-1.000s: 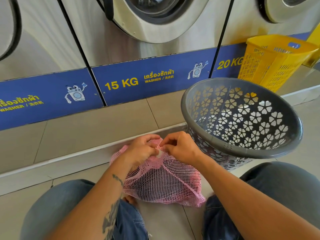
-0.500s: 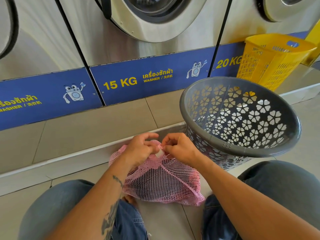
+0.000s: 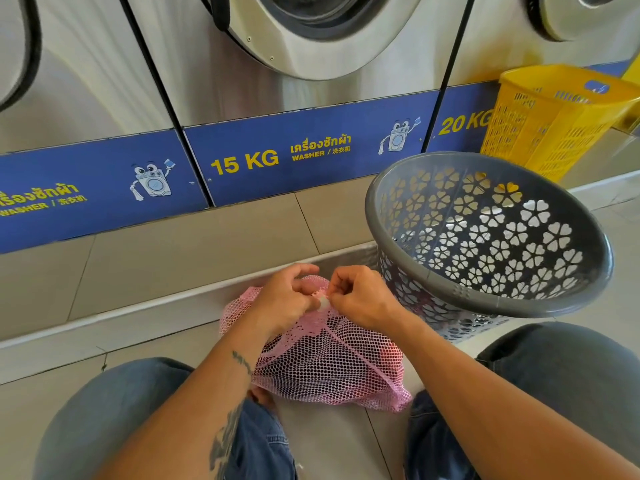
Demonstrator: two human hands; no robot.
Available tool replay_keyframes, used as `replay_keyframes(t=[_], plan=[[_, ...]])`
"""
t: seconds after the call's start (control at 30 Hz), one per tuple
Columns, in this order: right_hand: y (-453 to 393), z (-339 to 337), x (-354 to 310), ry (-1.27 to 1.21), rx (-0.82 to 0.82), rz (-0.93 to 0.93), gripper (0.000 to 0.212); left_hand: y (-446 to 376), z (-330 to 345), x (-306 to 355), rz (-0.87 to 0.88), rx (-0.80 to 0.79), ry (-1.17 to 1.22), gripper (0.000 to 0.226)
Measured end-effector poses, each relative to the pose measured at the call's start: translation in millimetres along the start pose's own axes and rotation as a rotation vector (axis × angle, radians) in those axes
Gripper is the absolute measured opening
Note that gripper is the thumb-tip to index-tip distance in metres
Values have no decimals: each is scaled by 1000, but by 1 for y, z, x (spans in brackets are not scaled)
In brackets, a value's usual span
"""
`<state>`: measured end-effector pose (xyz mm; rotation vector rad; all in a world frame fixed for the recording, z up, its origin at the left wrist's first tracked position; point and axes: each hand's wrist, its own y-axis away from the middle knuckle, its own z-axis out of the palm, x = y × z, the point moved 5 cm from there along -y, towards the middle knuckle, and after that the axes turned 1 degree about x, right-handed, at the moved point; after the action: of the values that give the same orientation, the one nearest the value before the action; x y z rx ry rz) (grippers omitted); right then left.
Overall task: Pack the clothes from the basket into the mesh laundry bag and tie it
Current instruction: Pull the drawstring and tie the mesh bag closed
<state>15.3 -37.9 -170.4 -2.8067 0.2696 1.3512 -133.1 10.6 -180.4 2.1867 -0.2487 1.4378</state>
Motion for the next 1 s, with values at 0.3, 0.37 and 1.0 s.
replay_keyframes(t=[0.3,0.37,1.0], plan=[[-3,1,8,-212,-141,90,13,1,-1,2,-29,7,-3,57],[-3,2,8,-225,-165,104,12,1,0,2,-28,3,-11,55],[3,9,5,-580,-134,228,9,0,3,-5,-53,-2,165,53]])
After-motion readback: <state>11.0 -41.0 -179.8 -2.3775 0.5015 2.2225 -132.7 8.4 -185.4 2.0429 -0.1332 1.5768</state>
